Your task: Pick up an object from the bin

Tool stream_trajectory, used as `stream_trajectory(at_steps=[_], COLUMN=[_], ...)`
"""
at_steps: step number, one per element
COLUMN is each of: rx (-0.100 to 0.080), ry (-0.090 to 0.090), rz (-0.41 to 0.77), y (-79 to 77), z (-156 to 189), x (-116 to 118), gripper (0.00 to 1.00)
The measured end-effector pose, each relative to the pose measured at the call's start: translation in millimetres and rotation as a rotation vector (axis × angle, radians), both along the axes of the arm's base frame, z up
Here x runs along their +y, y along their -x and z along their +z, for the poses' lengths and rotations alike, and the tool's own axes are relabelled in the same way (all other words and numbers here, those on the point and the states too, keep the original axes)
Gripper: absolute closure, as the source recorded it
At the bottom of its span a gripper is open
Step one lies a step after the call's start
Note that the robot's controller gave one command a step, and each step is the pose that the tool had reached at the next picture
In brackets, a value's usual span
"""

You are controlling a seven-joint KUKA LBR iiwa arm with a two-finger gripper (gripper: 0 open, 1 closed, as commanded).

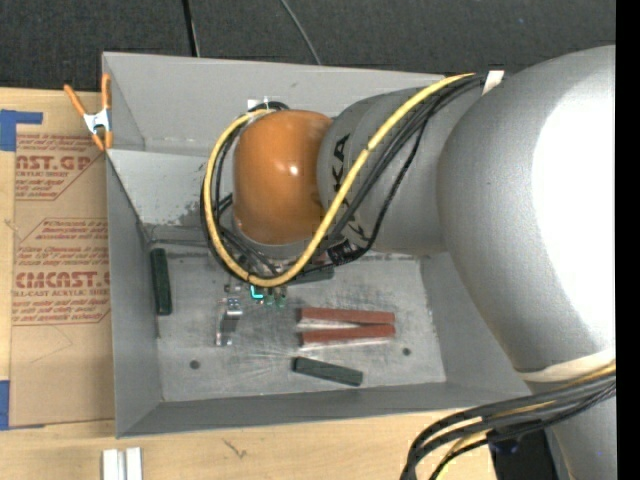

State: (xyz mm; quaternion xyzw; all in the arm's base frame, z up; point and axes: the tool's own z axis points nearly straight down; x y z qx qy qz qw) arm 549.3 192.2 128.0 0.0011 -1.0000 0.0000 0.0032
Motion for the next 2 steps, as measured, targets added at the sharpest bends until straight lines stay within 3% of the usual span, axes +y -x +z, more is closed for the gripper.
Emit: stream_trajectory(at_steps=[1,2], rx=[-0.007,-0.006], ry=[-0.001,0.000], rz=[-0.002,0.031], y=[-2.2,-0.6], z=[3.3,18.9], x=[-0.6,-71.2], gripper=[0.00,0.00])
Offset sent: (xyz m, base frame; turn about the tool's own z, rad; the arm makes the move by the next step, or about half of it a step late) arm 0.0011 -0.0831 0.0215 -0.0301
